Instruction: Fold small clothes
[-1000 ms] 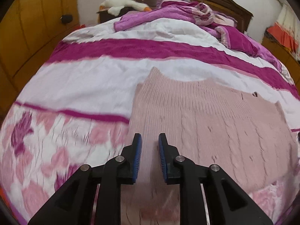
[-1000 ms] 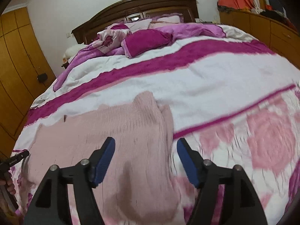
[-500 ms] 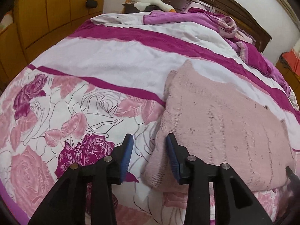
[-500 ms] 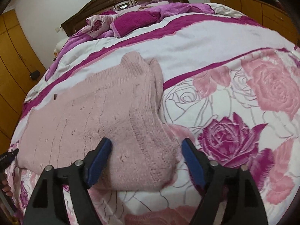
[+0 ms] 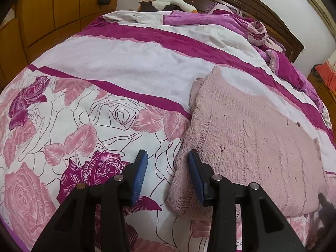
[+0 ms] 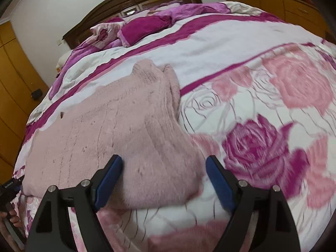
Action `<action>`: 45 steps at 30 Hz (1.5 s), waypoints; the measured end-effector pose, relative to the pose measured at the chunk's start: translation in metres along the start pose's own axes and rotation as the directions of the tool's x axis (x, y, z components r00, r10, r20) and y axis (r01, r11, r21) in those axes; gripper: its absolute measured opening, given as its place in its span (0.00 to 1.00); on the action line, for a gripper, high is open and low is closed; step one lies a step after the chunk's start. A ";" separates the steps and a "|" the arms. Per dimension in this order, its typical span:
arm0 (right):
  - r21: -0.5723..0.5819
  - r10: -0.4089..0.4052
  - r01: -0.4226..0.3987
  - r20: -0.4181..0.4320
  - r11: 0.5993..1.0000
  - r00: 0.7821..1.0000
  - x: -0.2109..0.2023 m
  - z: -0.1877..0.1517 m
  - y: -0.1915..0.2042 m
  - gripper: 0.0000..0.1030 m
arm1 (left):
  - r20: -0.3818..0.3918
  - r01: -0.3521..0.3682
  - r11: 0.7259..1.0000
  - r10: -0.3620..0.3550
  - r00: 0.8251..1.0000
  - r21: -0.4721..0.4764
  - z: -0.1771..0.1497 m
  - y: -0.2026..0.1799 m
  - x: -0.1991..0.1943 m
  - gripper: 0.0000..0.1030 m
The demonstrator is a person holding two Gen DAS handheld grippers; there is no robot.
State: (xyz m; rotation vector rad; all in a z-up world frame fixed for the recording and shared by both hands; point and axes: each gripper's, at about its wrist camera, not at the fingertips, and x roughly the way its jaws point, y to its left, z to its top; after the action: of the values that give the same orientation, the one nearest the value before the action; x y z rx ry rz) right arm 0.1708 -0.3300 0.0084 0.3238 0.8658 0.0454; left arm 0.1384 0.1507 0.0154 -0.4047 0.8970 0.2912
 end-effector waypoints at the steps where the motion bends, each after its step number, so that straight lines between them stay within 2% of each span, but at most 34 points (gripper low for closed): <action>1: 0.011 -0.003 0.003 -0.007 1.000 1.000 -0.003 -0.002 0.000 0.83 | -0.001 0.003 1.000 -0.003 1.000 -0.003 0.000 0.001 0.000 0.18; 3: 0.043 0.000 0.001 -0.025 0.999 1.000 -0.011 -0.007 -0.001 0.83 | -0.002 0.007 1.000 -0.007 1.000 -0.007 0.000 0.001 0.000 0.18; 7: 0.132 0.058 -0.052 -0.043 0.990 0.997 -0.019 -0.015 -0.009 0.83 | -0.002 0.010 1.000 -0.010 1.000 -0.010 0.000 0.001 0.000 0.18; 10: 0.132 0.060 -0.053 -0.052 0.990 0.997 -0.010 -0.016 -0.009 0.83 | -0.002 0.012 1.000 -0.012 1.000 -0.012 -0.001 0.002 -0.001 0.18; 20: 0.111 0.110 -0.114 0.044 0.987 0.993 0.017 -0.002 0.005 0.83 | 0.007 0.053 0.998 -0.053 0.999 -0.042 0.001 0.007 -0.006 0.18; 21: 0.112 0.111 -0.115 0.047 0.987 0.993 0.018 -0.001 0.006 0.75 | 0.005 0.057 0.997 -0.057 0.998 -0.047 0.001 0.007 -0.005 0.18; 22: 0.114 0.109 -0.115 0.052 0.987 0.993 0.018 0.000 0.006 0.52 | 0.005 0.058 0.997 -0.057 0.998 -0.048 0.001 0.007 -0.005 0.18; 23: 0.125 0.107 -0.113 0.060 0.986 0.992 0.017 0.000 0.005 0.40 | 0.005 0.058 0.997 -0.058 0.998 -0.047 0.001 0.007 -0.005 0.18; 24: 0.144 0.130 -0.137 0.060 0.980 0.990 0.018 0.000 0.002 0.35 | 0.005 0.058 0.997 -0.057 0.998 -0.046 0.001 0.007 -0.005 0.18; 25: 0.173 0.160 -0.168 0.064 0.970 0.985 0.019 -0.001 -0.001 0.34 | 0.005 0.057 0.997 -0.057 0.998 -0.046 0.001 0.008 -0.005 0.18; 29: 0.230 0.195 -0.208 0.081 0.951 0.978 0.020 -0.005 -0.008 0.36 | 0.005 0.056 0.997 -0.056 0.998 -0.048 0.001 0.007 -0.005 0.18; 33: 0.241 0.206 -0.219 0.078 0.945 0.976 0.025 -0.004 -0.007 0.46 | 0.006 0.052 0.998 -0.051 0.999 -0.042 0.000 0.006 -0.005 0.18; 37: 0.214 0.219 -0.232 0.083 0.949 0.972 0.030 -0.001 0.002 0.63 | 0.005 0.056 0.997 -0.056 0.998 -0.047 -0.001 0.006 -0.004 0.18; 40: 0.211 0.212 -0.229 0.097 0.950 0.972 0.032 0.000 0.007 0.65 | 0.004 0.061 0.997 -0.061 0.998 -0.052 -0.001 0.007 -0.005 0.18; 41: 0.220 0.213 -0.232 0.108 0.947 0.971 0.033 0.001 0.006 0.63 | 0.004 0.063 0.997 -0.063 0.998 -0.053 -0.001 0.007 -0.005 0.18; 43: 0.239 0.213 -0.236 0.119 0.942 0.970 0.034 0.001 0.004 0.32 | 0.002 0.067 0.996 -0.067 0.998 -0.055 0.000 0.008 -0.006 0.18; 45: 0.279 0.249 -0.276 0.128 0.920 0.960 0.036 0.001 -0.002 0.32 | 0.001 0.069 0.996 -0.069 0.998 -0.056 -0.001 0.009 -0.007 0.18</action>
State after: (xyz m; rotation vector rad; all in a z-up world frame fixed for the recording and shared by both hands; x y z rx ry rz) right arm 0.1945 -0.3259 -0.0181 0.7172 0.7343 0.1517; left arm 0.1304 0.1578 0.0185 -0.4871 0.8748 0.2534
